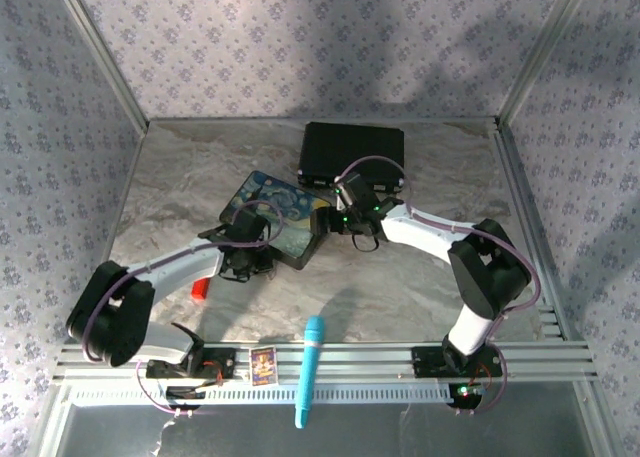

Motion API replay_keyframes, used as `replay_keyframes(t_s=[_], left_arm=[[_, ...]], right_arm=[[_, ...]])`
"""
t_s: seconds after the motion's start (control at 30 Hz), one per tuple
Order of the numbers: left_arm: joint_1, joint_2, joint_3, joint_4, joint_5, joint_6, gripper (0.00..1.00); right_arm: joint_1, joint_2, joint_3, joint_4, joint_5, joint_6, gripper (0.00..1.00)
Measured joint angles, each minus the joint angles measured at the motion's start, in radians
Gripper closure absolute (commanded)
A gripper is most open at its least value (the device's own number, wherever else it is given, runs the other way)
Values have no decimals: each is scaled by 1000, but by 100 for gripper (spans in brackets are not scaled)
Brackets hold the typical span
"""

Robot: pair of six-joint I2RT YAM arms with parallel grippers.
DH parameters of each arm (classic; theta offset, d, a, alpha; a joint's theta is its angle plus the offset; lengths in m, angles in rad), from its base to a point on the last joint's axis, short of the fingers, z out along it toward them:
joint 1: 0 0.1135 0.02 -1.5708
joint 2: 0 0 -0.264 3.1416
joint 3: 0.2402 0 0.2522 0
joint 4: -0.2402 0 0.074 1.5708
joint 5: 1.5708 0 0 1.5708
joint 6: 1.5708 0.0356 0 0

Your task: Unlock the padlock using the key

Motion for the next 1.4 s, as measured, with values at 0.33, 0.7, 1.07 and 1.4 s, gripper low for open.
replay_keyframes(t_s=[0.33,0.7,1.07,1.4], left_arm=[[-111,89,105,-100,-199,-107,88],[-124,126,140,-142,-284,-140,86],[-187,200,165,-175,-439,-210,81],[-283,277,208,-243,-627,-360,83]], right_arm=[[2,11,12,-2,-14,0,19],[-10,37,43,-16,-51,-5,24],[-16,56,68,-25,-72,-23,24],[-21,63,69,-18,-87,-23,24]])
